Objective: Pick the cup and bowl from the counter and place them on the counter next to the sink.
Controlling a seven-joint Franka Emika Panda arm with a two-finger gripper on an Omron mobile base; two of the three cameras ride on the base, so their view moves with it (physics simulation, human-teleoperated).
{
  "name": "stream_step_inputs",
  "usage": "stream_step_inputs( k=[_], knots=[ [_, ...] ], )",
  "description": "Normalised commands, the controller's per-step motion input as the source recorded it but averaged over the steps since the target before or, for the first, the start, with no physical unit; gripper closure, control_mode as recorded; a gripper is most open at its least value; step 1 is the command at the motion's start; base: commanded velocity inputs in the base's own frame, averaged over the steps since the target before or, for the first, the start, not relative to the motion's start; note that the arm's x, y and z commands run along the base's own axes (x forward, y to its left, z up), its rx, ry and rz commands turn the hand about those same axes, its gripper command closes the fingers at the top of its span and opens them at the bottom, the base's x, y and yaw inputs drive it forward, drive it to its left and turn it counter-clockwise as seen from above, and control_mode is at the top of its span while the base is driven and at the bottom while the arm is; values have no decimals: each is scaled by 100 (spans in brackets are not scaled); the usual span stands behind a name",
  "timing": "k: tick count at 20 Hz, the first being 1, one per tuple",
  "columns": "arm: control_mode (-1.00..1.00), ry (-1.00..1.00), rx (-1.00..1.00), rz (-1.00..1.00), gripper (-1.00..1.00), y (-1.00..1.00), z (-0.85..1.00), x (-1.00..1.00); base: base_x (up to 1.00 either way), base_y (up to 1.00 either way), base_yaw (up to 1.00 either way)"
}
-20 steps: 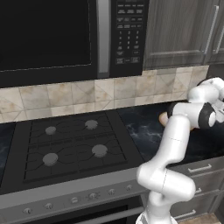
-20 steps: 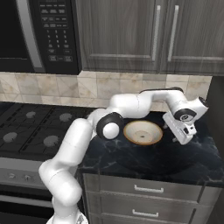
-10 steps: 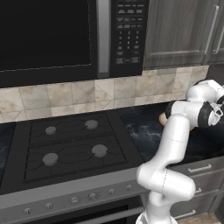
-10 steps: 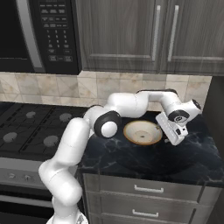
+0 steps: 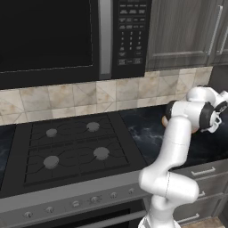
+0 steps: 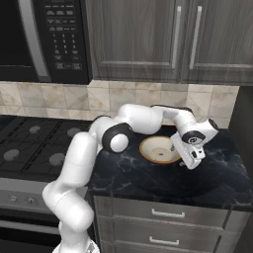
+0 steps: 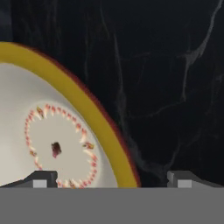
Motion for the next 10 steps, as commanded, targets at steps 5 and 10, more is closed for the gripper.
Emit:
stream_step_inputs(
  k=[5, 10],
  knots=[
    [-100, 0, 0, 0, -100, 3, -10, 6, 0, 0, 0],
    [-100, 0, 0, 0, -100, 24, -5, 10, 0, 0, 0]
  ],
)
